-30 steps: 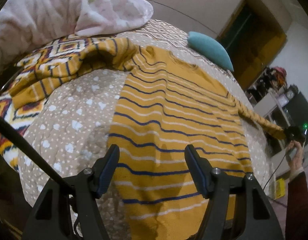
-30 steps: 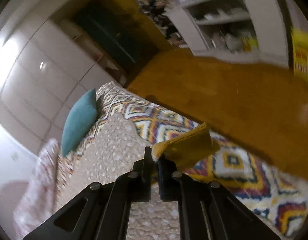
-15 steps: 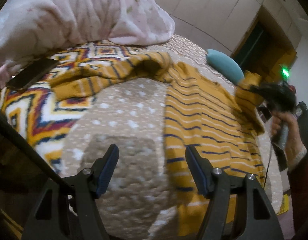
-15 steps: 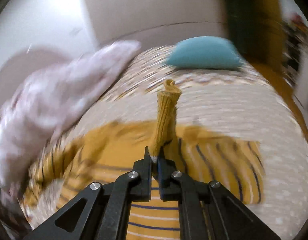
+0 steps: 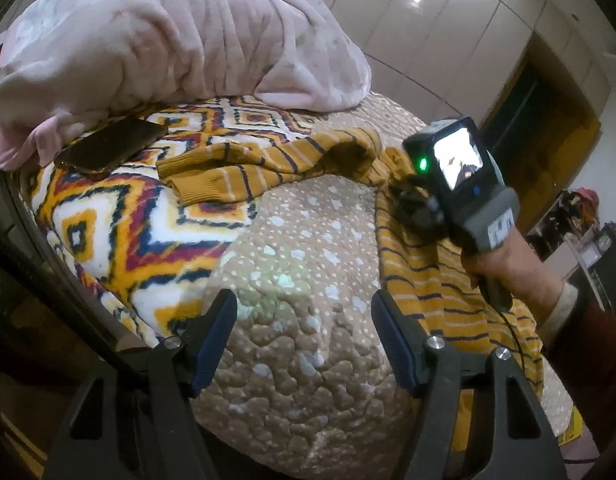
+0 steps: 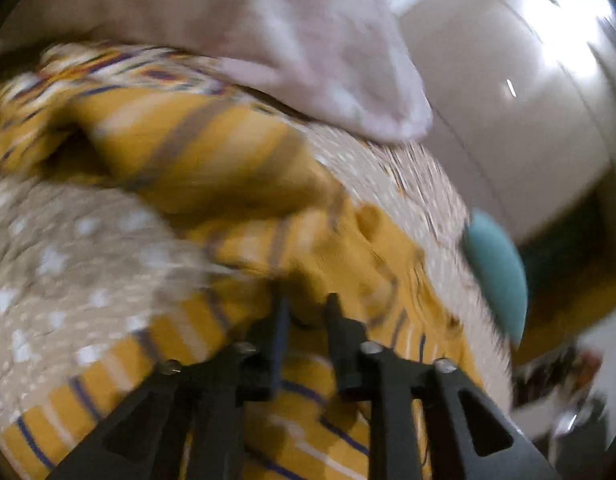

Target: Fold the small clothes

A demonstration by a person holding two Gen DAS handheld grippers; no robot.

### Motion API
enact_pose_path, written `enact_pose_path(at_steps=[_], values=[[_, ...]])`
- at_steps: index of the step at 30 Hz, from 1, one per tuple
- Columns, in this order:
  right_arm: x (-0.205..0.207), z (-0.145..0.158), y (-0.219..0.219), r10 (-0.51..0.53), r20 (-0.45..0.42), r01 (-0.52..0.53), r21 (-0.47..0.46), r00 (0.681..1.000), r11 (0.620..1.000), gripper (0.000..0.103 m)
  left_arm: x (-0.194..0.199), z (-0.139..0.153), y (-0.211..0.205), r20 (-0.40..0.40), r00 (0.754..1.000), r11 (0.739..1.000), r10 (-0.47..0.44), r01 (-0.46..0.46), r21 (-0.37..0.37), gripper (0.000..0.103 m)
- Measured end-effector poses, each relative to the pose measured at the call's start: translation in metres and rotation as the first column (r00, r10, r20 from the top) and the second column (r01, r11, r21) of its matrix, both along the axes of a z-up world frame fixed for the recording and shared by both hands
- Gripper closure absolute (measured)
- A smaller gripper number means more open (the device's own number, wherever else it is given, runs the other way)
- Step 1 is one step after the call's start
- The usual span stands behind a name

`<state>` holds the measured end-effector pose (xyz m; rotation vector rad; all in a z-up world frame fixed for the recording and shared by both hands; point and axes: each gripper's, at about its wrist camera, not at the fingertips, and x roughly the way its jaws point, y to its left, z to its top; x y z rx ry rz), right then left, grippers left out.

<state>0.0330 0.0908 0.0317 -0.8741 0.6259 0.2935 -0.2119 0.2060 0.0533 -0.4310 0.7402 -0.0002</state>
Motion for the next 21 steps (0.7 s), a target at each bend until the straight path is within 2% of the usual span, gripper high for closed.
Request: enact_pose_path(at_steps=[2,5,8,9,13,16,21], values=[[-0.019,-0.003,0.012,0.090,0.012,-0.089,-0.043,0.996,0.995,0.056,0.001,-0.001,0.000,-0.002,1.000,1.000,0.006,-0.006,-0.003,0.032],[-0.033,0.005,0.008,0.115,-0.011,-0.115,-0.015,0.993,0.993,0.052,0.002,0.000,0.002,-0.010,1.000,1.000,0.013,-0.013,-0.015,0.031],[-0.039,0.020,-0.023,0.062,-0.075,-0.053,0.116,0.995,0.992,0.045,0.009,-0.001,0.012,-0.020,1.000,0.998,0.020,-0.022,-0.066,0.029],[-0.040,0.026,-0.041,0.032,-0.105,-0.014,0.174,0.994,0.985,0.044,0.012,-0.001,0.016,-0.022,0.999,0.996,0.030,-0.031,-0.088,0.028],[-0.053,0.037,-0.100,-0.063,-0.165,0.112,0.304,0.984,0.946,0.043,0.034,-0.004,0.042,-0.030,0.995,0.974,0.099,-0.103,-0.203,0.027],[-0.064,0.038,-0.141,-0.121,-0.211,0.194,0.375,0.970,0.906,0.043,0.060,-0.015,0.057,-0.065,0.989,0.948,0.130,-0.143,-0.284,0.027],[-0.083,0.036,-0.186,-0.168,-0.249,0.266,0.440,0.954,0.858,0.042,0.105,-0.034,0.075,-0.145,0.975,0.909,0.171,-0.213,-0.358,0.027]])
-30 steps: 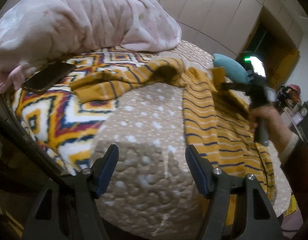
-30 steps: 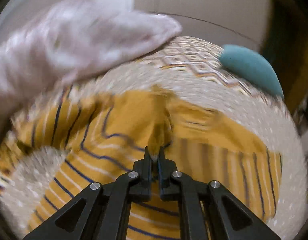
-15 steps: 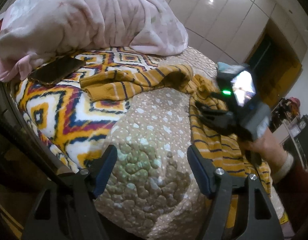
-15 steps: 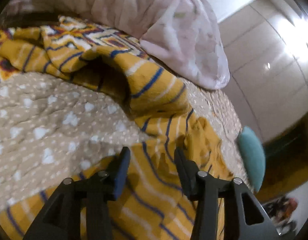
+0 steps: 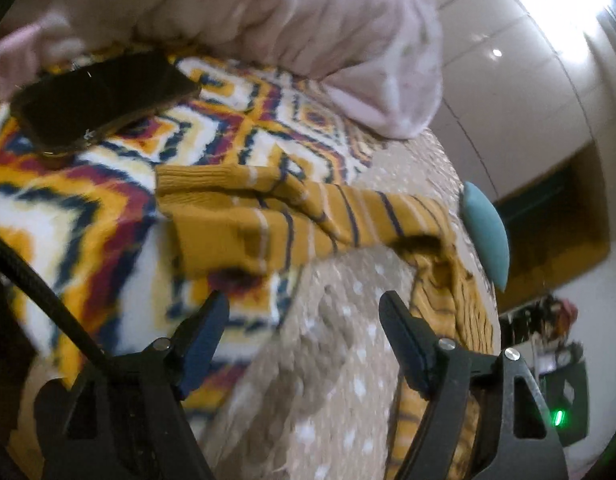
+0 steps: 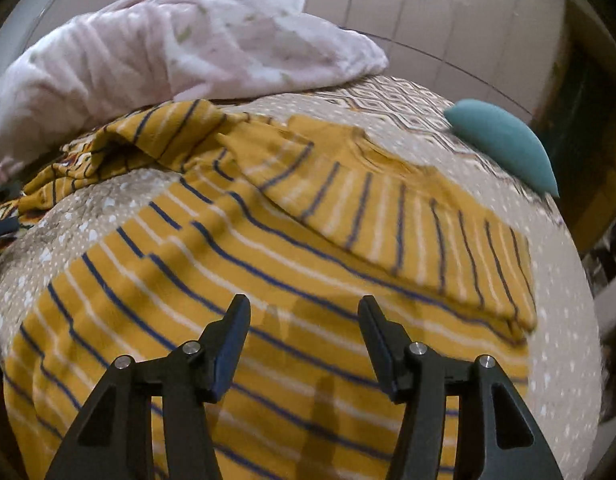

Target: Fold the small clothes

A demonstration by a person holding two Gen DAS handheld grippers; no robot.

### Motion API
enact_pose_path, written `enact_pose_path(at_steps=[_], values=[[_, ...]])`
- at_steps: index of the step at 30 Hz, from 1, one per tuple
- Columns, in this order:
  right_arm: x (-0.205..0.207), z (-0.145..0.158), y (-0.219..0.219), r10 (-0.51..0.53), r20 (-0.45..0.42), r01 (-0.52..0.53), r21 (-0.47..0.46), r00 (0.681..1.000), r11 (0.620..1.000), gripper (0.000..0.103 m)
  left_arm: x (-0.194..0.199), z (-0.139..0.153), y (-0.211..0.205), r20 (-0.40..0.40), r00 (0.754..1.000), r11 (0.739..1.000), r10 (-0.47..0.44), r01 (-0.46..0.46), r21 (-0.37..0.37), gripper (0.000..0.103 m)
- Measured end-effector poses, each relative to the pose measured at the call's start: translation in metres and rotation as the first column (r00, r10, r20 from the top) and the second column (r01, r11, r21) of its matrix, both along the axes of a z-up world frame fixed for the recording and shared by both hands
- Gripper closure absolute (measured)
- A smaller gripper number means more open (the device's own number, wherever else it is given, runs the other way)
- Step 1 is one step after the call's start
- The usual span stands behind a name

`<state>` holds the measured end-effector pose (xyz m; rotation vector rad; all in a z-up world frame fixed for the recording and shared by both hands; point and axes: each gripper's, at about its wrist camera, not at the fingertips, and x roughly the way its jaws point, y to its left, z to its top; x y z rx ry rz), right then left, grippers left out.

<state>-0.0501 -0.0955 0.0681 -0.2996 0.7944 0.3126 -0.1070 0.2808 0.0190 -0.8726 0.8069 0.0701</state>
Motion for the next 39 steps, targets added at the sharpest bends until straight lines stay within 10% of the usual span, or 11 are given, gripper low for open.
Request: enact_pose_path(at_steps=[7,9,10,11,16,24,33,39], values=[[-0.018,-0.013,-0.028,-0.050,-0.035,0.052,0.051,0.998,0.997,0.042,0.054,-0.012,0.015,-0.042,0.999,0.988,0.023,-0.029,-0.152,0.018],[-0.021,-0.017,-0.032,-0.065,-0.043,0.067,0.062,0.997,0.996,0.042,0.063,-0.017,0.021,-0.083,0.994,0.983,0.067,-0.080,-0.164,0.037],[-0.022,-0.020,-0.034,-0.074,-0.049,0.077,0.068,0.996,0.995,0.042,0.067,-0.016,0.024,-0.099,0.992,0.985,0.082,-0.096,-0.142,0.076],[-0.023,-0.021,-0.036,-0.079,-0.053,0.083,0.071,0.995,0.994,0.042,0.071,-0.014,0.026,-0.114,0.991,0.990,0.073,-0.086,-0.113,0.092],[-0.026,-0.021,-0.044,-0.095,-0.050,0.100,0.098,0.994,0.990,0.042,0.067,0.047,0.043,0.013,0.991,0.989,0.131,-0.131,0.069,0.093],[-0.026,-0.027,-0.052,-0.121,-0.058,0.128,0.134,0.991,0.983,0.042,0.076,0.140,0.059,0.142,0.982,0.920,0.125,-0.168,0.355,0.093],[-0.050,0.004,-0.095,-0.195,-0.002,0.188,0.274,0.981,0.943,0.042,0.138,0.174,-0.107,0.158,0.955,0.865,-0.252,0.149,0.479,0.093],[-0.063,0.004,-0.145,-0.292,-0.023,0.283,0.333,0.956,0.899,0.042,0.172,0.161,-0.291,0.117,0.794,0.748,-0.596,0.496,0.441,0.092]])
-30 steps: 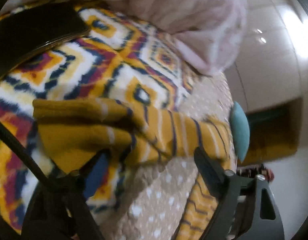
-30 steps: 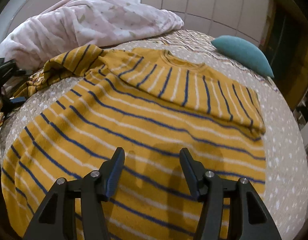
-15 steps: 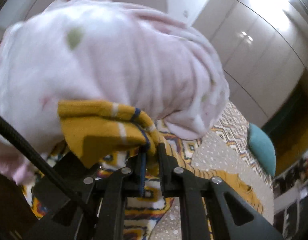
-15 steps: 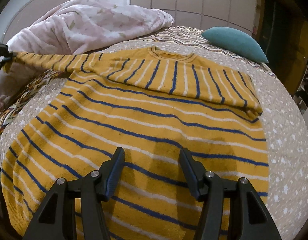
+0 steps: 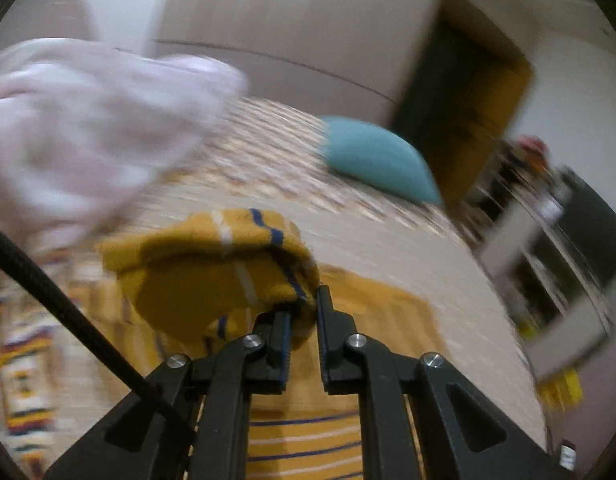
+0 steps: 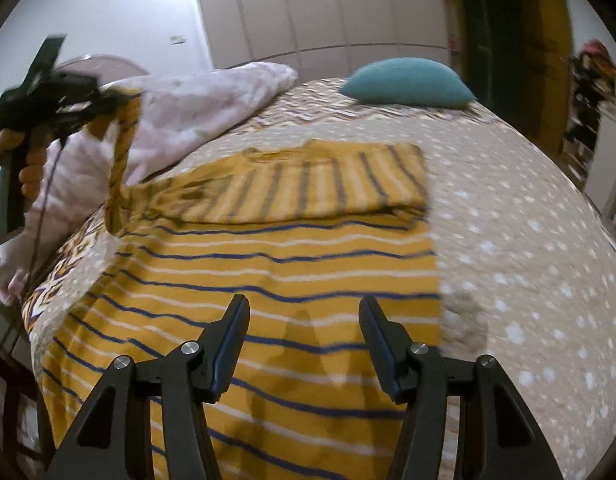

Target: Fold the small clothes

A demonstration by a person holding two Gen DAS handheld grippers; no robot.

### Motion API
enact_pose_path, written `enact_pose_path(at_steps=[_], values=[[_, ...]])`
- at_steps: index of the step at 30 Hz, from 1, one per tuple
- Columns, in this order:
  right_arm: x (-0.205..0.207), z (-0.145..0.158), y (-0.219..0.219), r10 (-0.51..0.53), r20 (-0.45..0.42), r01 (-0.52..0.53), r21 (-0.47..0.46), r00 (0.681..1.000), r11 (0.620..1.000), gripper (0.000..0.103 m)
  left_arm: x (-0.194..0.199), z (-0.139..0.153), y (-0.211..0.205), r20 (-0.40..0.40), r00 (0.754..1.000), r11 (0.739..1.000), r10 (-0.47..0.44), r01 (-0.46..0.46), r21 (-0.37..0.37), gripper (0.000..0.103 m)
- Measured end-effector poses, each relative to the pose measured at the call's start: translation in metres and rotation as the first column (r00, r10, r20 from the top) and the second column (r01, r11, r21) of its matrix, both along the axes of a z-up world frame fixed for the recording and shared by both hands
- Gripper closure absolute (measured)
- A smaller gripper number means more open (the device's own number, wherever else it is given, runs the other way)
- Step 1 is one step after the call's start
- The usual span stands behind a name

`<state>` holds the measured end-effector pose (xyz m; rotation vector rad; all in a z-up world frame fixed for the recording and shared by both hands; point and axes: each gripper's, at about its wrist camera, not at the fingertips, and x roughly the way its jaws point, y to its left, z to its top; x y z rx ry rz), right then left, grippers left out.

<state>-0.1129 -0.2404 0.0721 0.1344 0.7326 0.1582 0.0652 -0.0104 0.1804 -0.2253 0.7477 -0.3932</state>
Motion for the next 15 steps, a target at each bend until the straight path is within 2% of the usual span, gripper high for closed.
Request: enact_pose_path(at_steps=[2,3,5,8,12,15], values=[[-0.002,-0.006,-0.017,-0.041,-0.023,0.041,0.016,0.999,0.999,0.042,0.006,-0.011,-0.043,-0.065,0.993,0.995,-0.100,0.100,-0.002,0.087],[-0.004,-0.008,-0.024,-0.054,-0.032,0.055,0.027,0.998,0.998,0.042,0.006,-0.016,-0.055,-0.091,0.989,0.993,-0.119,0.119,-0.005,0.083],[-0.006,-0.011,-0.041,-0.081,-0.048,0.084,0.058,0.996,0.995,0.041,-0.002,-0.025,-0.065,-0.126,0.982,0.990,-0.143,0.141,-0.028,0.058],[-0.008,-0.011,-0.058,-0.106,-0.048,0.109,0.075,0.993,0.991,0.041,-0.027,-0.031,-0.051,-0.113,0.984,0.991,-0.137,0.137,-0.006,0.041],[0.001,-0.012,-0.065,-0.109,-0.059,0.115,0.097,0.992,0.989,0.041,-0.061,-0.044,-0.004,-0.109,0.993,0.994,-0.034,0.045,0.097,0.037],[0.015,-0.007,-0.055,-0.087,-0.045,0.091,0.090,0.995,0.992,0.041,-0.085,-0.060,0.038,-0.095,0.993,0.982,0.070,-0.052,0.180,0.036]])
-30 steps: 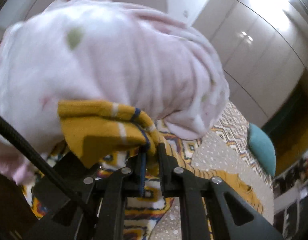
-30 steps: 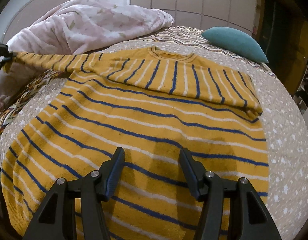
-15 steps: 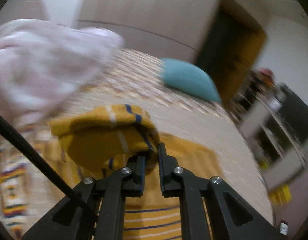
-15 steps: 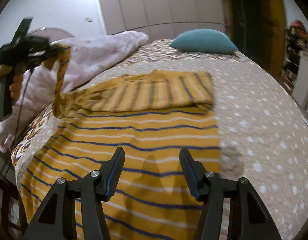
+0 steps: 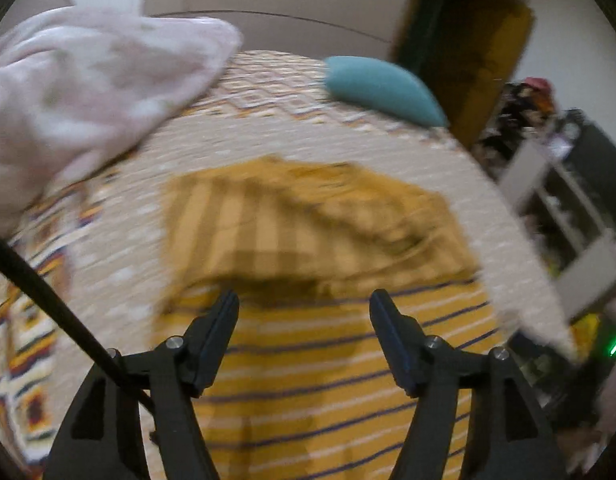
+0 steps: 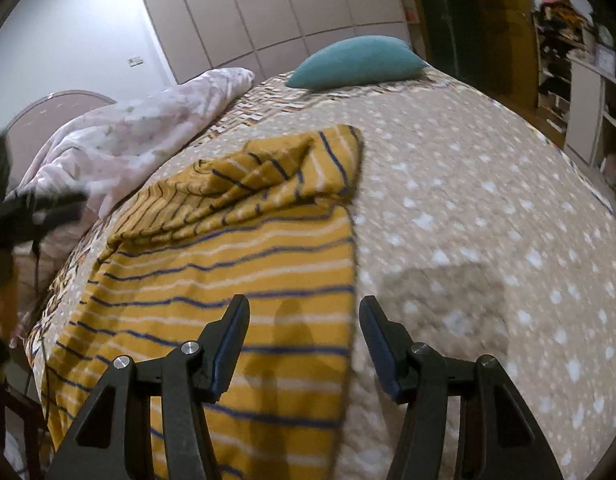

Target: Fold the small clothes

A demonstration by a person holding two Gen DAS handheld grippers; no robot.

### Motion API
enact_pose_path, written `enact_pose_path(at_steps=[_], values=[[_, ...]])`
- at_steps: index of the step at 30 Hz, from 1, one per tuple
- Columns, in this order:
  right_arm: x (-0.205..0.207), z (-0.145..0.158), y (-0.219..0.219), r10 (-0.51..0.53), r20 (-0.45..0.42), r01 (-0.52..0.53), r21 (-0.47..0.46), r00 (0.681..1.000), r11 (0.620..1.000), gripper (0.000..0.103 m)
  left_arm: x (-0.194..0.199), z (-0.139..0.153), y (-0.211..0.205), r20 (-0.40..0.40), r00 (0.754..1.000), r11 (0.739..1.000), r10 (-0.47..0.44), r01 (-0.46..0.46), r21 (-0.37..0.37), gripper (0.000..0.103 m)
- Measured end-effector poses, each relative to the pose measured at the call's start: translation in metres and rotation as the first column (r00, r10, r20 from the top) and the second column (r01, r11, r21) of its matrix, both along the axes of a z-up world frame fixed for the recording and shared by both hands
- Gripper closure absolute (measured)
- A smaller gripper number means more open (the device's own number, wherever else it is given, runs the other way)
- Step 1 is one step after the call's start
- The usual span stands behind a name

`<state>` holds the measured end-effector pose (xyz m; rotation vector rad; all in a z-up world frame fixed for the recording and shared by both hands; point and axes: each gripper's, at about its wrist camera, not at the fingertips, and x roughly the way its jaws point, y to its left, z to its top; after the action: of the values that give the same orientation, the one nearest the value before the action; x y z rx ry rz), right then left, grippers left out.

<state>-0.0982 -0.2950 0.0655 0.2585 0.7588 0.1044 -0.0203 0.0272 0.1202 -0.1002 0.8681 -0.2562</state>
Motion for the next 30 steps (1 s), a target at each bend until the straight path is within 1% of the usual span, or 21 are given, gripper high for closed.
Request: enact_pose_path(at_steps=[2,4,5,7,10,13,15,16,17,18,19,20,21,22,24,25,26,28,29,30], values=[[0.014,0.009,0.012,0.027,0.028,-0.026,-0.024,0.999,0.999,0.041,-0.019,-0.012,0.025,0.007,0.999,0.999,0.052,-0.052,0.004,0.036],[0.032,0.020,0.021,0.042,0.061,-0.039,-0.040,0.997,0.998,0.041,-0.027,-0.024,0.043,0.007,0.996,0.996,0.086,-0.086,-0.024,0.036],[0.042,0.024,0.024,0.042,0.073,-0.039,-0.043,0.996,0.998,0.041,-0.031,-0.031,0.048,0.018,0.995,0.995,0.099,-0.098,-0.036,0.036],[0.068,0.033,0.031,0.048,0.078,-0.045,-0.045,0.996,0.998,0.041,-0.032,-0.042,0.050,0.036,0.993,0.993,0.116,-0.116,-0.017,0.036],[0.112,0.033,0.037,0.044,0.039,-0.042,-0.055,0.998,0.998,0.041,-0.030,-0.060,0.046,0.052,0.993,0.994,0.109,-0.110,0.004,0.036],[0.154,0.025,0.035,0.011,-0.020,-0.012,-0.068,1.000,0.998,0.041,-0.022,-0.081,0.044,0.024,0.994,0.994,0.105,-0.105,-0.008,0.036],[0.182,0.013,0.027,-0.031,-0.068,0.026,-0.070,0.997,0.997,0.041,-0.018,-0.095,0.049,-0.029,0.993,0.993,0.110,-0.111,-0.041,0.036],[0.198,0.005,0.022,-0.056,-0.099,0.049,-0.064,0.994,0.997,0.041,-0.015,-0.098,0.055,-0.045,0.992,0.989,0.117,-0.121,-0.084,0.036],[0.207,-0.001,0.019,-0.069,-0.117,0.063,-0.055,0.991,0.997,0.042,-0.015,-0.099,0.059,-0.045,0.992,0.986,0.122,-0.126,-0.112,0.035],[0.218,-0.009,0.014,-0.080,-0.137,0.076,-0.033,0.987,0.997,0.050,-0.015,-0.100,0.061,-0.044,0.992,0.983,0.122,-0.127,-0.135,0.034],[0.225,-0.013,0.010,-0.083,-0.150,0.083,-0.009,0.985,0.997,0.061,-0.016,-0.101,0.062,-0.040,0.992,0.982,0.120,-0.125,-0.144,0.034],[0.230,-0.016,0.008,-0.083,-0.165,0.087,0.022,0.983,0.996,0.089,-0.017,-0.102,0.062,-0.033,0.992,0.982,0.119,-0.122,-0.146,0.034],[0.233,-0.016,0.006,-0.077,-0.177,0.090,0.062,0.981,0.994,0.095,-0.018,-0.102,0.061,-0.029,0.993,0.982,0.118,-0.121,-0.146,0.034],[0.232,-0.010,0.006,-0.084,-0.174,0.100,0.087,0.981,0.991,0.095,-0.018,-0.102,0.061,-0.027,0.993,0.982,0.118,-0.120,-0.145,0.033],[0.225,0.012,0.007,-0.044,-0.141,0.073,0.209,0.989,0.975,0.095,-0.018,-0.101,0.060,-0.026,0.993,0.982,0.112,-0.115,-0.151,0.032],[0.217,0.032,0.006,-0.011,-0.094,0.040,0.307,0.996,0.951,0.095,-0.018,-0.101,0.060,-0.026,0.993,0.982,0.111,-0.114,-0.152,0.032],[0.207,0.052,0.005,0.006,-0.032,0.006,0.377,0.999,0.926,0.096,-0.018,-0.101,0.060,-0.026,0.993,0.982,0.112,-0.114,-0.153,0.032],[0.183,0.091,-0.005,0.001,0.104,-0.051,0.477,0.995,0.877,0.096,-0.019,-0.100,0.060,-0.025,0.993,0.981,0.112,-0.114,-0.154,0.032],[0.173,0.099,-0.011,-0.015,0.137,-0.056,0.497,0.990,0.866,0.096,-0.019,-0.100,0.060,-0.025,0.993,0.981,0.112,-0.115,-0.155,0.032],[0.164,0.103,-0.016,-0.039,0.155,-0.044,0.498,0.987,0.866,0.096,-0.019,-0.099,0.060,-0.024,0.993,0.981,0.112,-0.114,-0.155,0.032]])
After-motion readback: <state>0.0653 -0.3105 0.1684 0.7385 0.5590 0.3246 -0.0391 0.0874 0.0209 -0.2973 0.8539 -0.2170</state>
